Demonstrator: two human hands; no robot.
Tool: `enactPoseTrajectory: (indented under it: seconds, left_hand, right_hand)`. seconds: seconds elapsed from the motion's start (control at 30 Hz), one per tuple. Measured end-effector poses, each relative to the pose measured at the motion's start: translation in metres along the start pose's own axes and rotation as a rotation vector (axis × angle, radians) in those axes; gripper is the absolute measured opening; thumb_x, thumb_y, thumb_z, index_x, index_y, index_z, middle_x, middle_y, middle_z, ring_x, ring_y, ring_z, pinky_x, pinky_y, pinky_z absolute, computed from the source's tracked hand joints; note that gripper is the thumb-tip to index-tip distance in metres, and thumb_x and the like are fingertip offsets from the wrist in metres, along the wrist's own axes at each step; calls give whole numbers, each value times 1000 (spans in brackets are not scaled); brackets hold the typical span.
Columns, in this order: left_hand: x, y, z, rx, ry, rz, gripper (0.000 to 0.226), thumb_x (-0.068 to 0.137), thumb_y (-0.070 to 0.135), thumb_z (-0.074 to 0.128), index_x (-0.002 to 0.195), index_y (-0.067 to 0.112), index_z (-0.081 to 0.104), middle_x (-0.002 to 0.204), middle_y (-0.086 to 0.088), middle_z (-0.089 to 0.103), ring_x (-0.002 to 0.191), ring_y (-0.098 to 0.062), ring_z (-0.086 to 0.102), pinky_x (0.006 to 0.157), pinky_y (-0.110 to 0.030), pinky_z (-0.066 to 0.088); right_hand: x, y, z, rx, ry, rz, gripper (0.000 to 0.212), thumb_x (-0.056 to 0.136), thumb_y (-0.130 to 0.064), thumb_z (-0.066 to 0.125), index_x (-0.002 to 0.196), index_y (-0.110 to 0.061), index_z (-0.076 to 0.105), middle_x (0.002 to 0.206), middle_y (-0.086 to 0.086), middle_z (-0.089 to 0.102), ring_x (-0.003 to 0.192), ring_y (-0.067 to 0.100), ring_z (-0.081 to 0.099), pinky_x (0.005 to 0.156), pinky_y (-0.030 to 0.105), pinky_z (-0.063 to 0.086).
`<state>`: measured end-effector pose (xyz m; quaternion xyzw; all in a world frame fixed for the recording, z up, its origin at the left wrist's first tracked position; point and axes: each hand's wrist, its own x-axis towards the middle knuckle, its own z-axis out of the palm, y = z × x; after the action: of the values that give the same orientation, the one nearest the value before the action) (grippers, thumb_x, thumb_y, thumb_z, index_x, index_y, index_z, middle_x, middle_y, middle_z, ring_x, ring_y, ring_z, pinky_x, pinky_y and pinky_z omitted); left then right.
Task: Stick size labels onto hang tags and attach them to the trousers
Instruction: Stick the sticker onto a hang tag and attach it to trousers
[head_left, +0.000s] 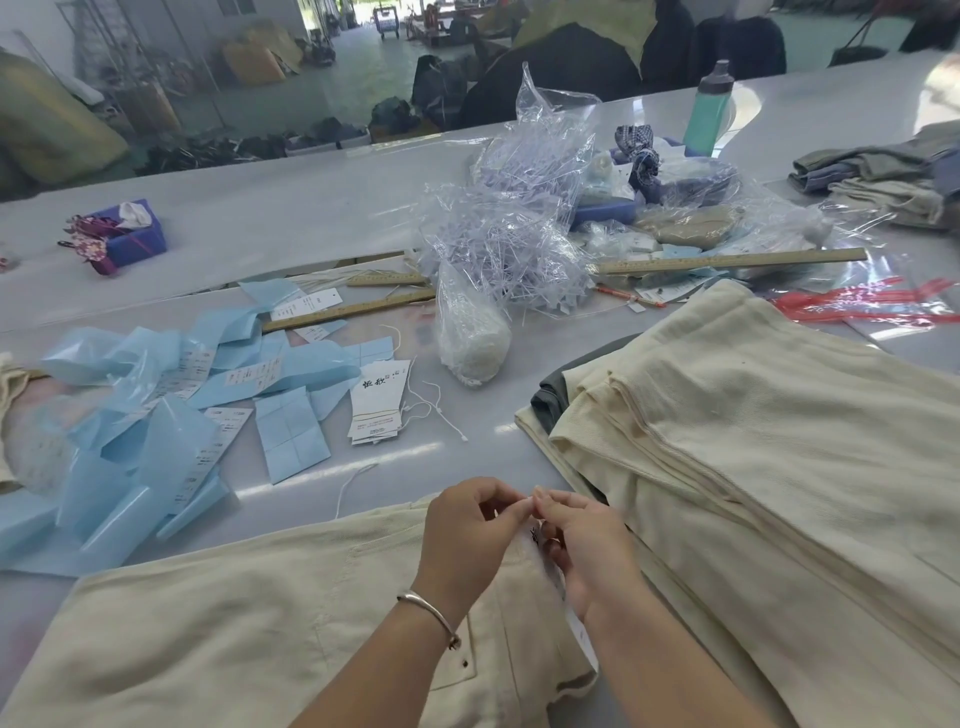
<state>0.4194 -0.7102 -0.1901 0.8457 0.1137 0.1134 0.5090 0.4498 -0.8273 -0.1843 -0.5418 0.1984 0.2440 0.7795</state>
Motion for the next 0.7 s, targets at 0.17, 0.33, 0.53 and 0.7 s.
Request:
enactPoseTrajectory:
  seconds: [0.17, 0.33, 0.53, 0.7]
  left_hand:
    - [9, -13, -10, -120, -83, -37, 18, 72, 16, 85, 68, 19, 67, 63, 6, 65, 57, -6, 53, 58, -18, 42]
    - [9, -20, -3, -31, -11, -23, 26, 70, 28, 86, 77, 25, 61, 80, 9, 63, 61, -2, 51, 62, -15, 43]
    - [4, -30, -20, 179, -77, 5, 27, 77, 31, 79, 74, 37, 53, 92, 8, 55, 66, 5, 56, 65, -8, 38]
    - [-21, -78, -102, 268, 112, -143, 23, 82, 22, 72, 71, 32, 56, 89, 7, 56, 76, -2, 59, 69, -18, 38]
  right_hand:
    - [3, -1, -4, -92, -45, 20, 12, 87, -3, 64, 76, -4, 68, 55, 2, 56, 51, 11, 41, 51, 21, 31]
    - [9, -3, -10, -169, -34, 28, 4, 84, -5, 69, 84, -2, 71, 63, 4, 57, 52, 11, 44, 54, 22, 35]
    - [11, -7, -6, -636, 139, -408, 14, 74, 0, 73, 76, -13, 66, 73, 1, 64, 66, 14, 57, 63, 26, 48]
    - [-1, 21, 43, -1048, -84, -613, 20, 80, -21, 71, 95, -25, 59, 96, -7, 62, 83, 11, 57, 74, 27, 45]
